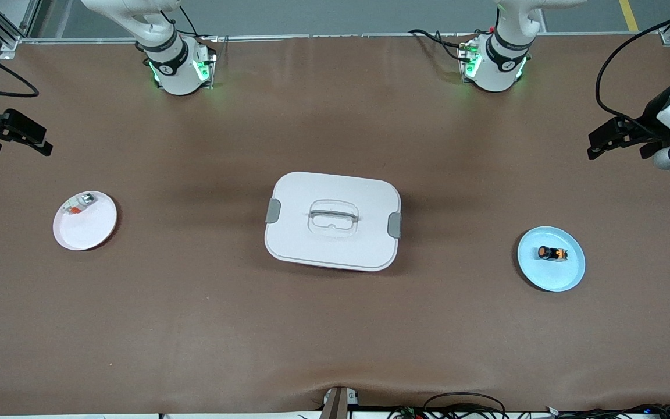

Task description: Transfer orange switch to right arm and place

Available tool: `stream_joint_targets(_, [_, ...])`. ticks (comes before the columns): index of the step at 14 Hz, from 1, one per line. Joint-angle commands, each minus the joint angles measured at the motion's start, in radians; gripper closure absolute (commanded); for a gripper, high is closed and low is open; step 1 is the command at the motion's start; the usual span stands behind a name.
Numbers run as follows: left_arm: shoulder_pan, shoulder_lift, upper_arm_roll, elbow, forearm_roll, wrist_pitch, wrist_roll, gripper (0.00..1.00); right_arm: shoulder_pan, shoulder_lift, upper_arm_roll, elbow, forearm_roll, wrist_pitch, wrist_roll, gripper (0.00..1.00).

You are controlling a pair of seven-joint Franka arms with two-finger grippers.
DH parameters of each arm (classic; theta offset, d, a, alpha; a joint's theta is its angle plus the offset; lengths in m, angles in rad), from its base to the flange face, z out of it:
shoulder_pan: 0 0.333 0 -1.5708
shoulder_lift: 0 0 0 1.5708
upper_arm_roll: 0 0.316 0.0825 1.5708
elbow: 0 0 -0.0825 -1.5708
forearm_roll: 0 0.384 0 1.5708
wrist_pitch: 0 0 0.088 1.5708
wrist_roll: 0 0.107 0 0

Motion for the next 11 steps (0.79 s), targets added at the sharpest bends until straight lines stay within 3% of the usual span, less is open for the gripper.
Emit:
stream_joint_targets(1, [0.005,0.008,-0.003,0.028,-0.016,-0.026,0.025,0.0,0.007,-0.025,-0.011,-0.025,-0.007,-0.006,0.008,0.0])
stream_joint_targets(11, [0.01,0.011,0.0,0.028,-0.027,-0.031,0.036,0.0,0.013,-0.023,-0.005,-0.013,-0.004,0.009,0.009,0.0])
